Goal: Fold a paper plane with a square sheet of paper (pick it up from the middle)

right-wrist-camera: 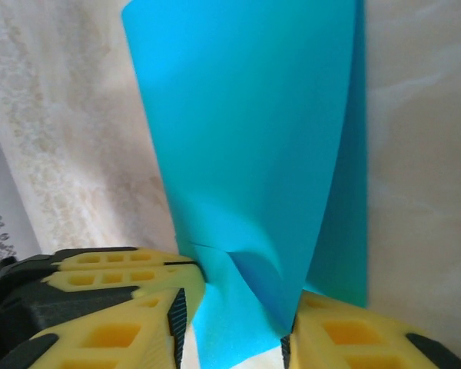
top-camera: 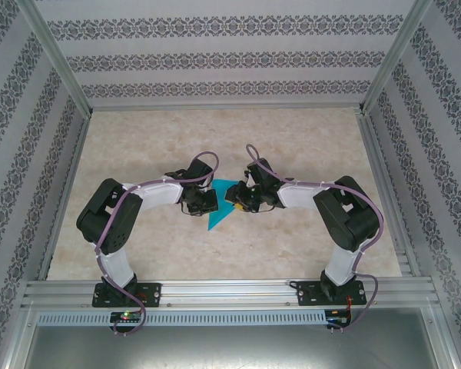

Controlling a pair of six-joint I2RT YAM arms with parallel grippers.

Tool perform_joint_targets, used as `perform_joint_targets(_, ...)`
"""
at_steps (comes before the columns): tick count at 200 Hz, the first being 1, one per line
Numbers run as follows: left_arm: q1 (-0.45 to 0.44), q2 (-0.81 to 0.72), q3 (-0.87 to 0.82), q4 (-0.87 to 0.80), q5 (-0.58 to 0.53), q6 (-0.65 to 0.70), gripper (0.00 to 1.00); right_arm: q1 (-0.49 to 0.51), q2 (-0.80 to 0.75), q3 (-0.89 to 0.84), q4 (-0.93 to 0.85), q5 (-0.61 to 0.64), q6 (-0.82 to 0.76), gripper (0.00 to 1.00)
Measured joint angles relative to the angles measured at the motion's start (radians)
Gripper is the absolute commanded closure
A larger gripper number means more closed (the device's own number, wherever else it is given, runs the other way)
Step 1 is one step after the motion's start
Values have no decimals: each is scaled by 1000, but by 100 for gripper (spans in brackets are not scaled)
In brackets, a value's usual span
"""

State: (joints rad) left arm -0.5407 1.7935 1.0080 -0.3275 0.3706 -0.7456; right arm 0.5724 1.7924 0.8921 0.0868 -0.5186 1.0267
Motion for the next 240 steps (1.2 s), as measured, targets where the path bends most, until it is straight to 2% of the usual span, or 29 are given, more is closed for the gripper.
perform_joint_targets(65, 39, -70, -5, 2, 28, -7, 70, 0, 39, 0, 87, -68, 1, 71)
perform_joint_targets(123, 59, -92, -7, 2, 43, -7, 66, 2, 59, 0, 90, -82, 15, 71)
perform_joint_targets(168, 80, -134, -20, 2, 43, -7, 56, 2, 59, -5, 105, -103, 14, 65)
perform_joint_targets(196, 98, -165, -34, 1, 43, -7, 50, 2, 59, -19, 122, -120, 11, 65)
perform_joint_targets(214, 107, -181, -42, -1, 43, -7, 46, 2, 59, -20, 127, -127, 0, 73)
perform_joint_targets(240, 115, -200, -51, -2, 43, -7, 40, 2, 58, -20, 124, -125, -19, 90)
